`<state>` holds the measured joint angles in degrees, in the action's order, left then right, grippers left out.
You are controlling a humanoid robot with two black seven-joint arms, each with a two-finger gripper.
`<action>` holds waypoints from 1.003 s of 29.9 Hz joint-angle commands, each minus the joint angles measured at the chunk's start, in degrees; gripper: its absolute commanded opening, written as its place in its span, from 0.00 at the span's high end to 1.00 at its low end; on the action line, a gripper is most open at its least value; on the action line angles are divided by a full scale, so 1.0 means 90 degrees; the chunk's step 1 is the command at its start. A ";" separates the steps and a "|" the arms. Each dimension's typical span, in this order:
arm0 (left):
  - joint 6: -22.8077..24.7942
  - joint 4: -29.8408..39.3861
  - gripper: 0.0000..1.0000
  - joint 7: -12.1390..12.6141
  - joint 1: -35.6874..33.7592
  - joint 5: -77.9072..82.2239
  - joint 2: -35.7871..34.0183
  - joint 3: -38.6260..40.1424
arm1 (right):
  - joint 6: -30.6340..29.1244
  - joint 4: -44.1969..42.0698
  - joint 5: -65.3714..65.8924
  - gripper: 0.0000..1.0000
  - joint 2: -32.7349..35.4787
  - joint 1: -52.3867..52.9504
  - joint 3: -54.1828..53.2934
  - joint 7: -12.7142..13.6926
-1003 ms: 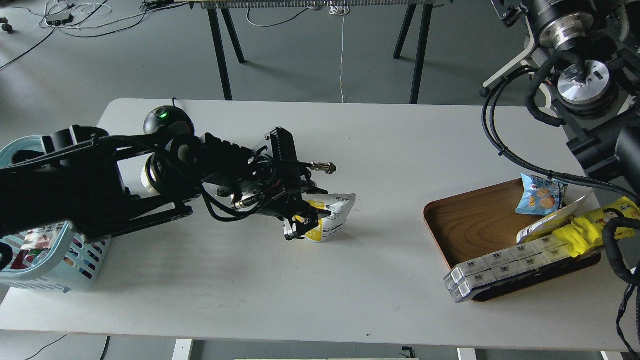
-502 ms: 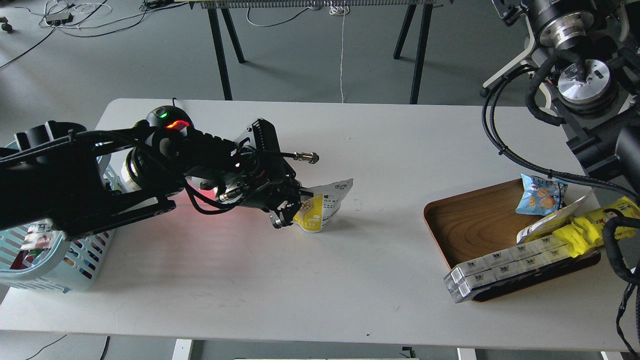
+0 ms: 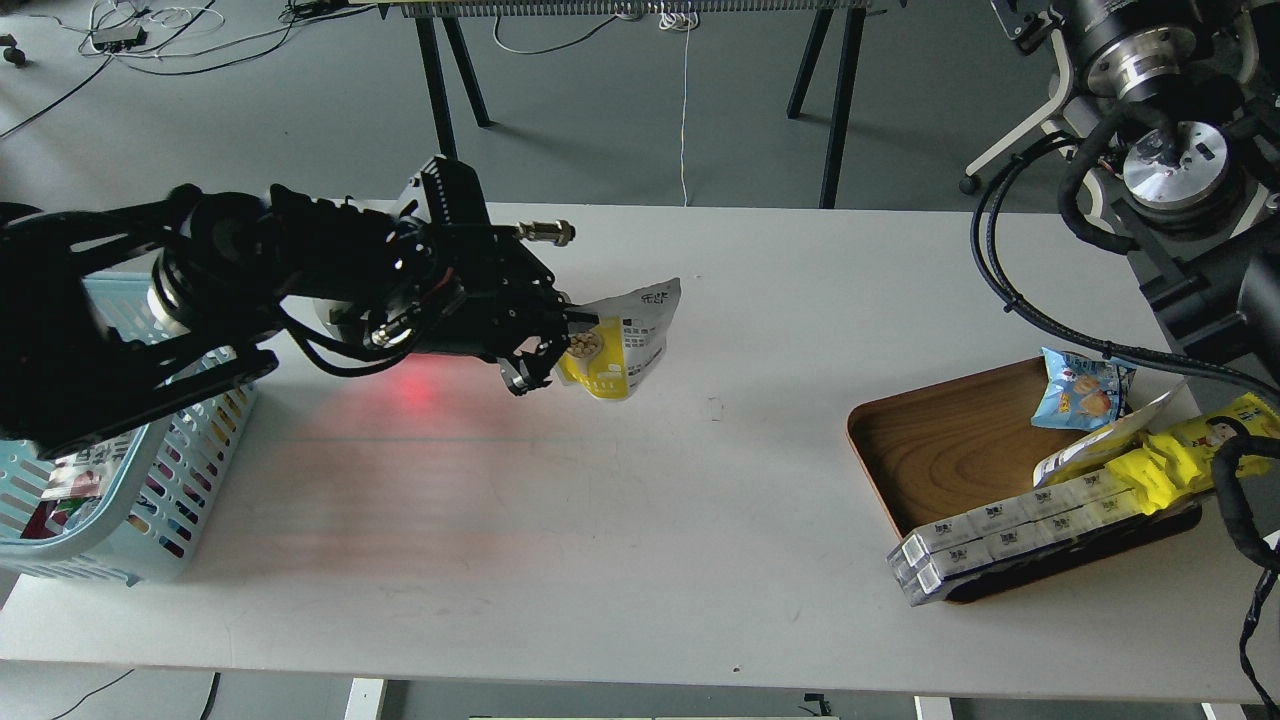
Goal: Scan snack and place in basket
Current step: 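Lift the packet with the left gripper toward the barcode scanner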
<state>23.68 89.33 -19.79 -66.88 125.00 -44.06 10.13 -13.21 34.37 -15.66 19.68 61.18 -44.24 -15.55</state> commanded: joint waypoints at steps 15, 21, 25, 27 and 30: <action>-0.0560 0.0007 1.00 -0.0565 0.0390 0.0000 -0.1999 -0.0032 | 0.0003 0.0000 0.0002 0.00 0.0010 -0.0041 -0.0006 -0.0001; -0.0551 -0.0003 1.00 -0.0555 0.0400 0.0000 -0.2009 -0.0042 | 0.0003 0.0000 -0.0007 0.00 0.0010 -0.0041 -0.0006 -0.0001; -0.0551 -0.0003 1.00 -0.0535 0.0400 0.0000 -0.1999 -0.0052 | 0.0003 0.0000 0.0002 0.00 0.0020 -0.0050 -0.0006 -0.0001; -0.0551 -0.0003 1.00 -0.0535 0.0420 0.0000 -0.1999 -0.0042 | 0.0003 0.0000 -0.0007 0.00 0.0020 -0.0050 -0.0006 -0.0001; -0.0551 -0.0032 1.00 -0.0525 0.0439 0.0000 -0.1999 -0.0042 | 0.0003 0.0009 -0.0007 0.00 0.0010 -0.0050 -0.0006 -0.0011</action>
<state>18.71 89.26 -24.57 -63.07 125.00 -62.10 9.71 -13.18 34.38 -15.71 19.86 60.73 -44.30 -15.56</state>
